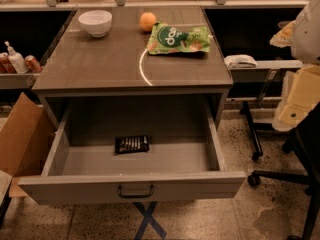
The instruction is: Pick rxbar chocolate from top drawer and place on counter
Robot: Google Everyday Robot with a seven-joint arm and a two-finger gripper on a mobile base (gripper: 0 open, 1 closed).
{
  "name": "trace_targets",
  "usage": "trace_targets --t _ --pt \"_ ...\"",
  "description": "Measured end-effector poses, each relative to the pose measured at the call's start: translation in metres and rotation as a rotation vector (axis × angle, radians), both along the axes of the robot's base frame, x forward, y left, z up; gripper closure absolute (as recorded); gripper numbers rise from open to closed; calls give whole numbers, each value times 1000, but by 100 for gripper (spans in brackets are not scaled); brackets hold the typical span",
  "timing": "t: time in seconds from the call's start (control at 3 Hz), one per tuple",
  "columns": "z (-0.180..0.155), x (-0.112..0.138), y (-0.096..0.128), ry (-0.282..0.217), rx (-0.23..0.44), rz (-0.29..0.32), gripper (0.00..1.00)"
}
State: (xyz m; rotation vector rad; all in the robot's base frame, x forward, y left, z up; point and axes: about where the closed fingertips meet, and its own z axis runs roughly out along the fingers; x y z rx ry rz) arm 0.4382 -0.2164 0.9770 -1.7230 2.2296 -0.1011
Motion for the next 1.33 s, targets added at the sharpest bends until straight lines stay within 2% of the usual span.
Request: trace_targets --t 0.33,0.67,1.0,1.33 --pt "0 0 0 0 0 0 0" --pt "-21 4 7 -11 64 4 0" --pt "-63 9 29 -2 206 -15 0" --pt "-64 12 36 -19 237 -21 0"
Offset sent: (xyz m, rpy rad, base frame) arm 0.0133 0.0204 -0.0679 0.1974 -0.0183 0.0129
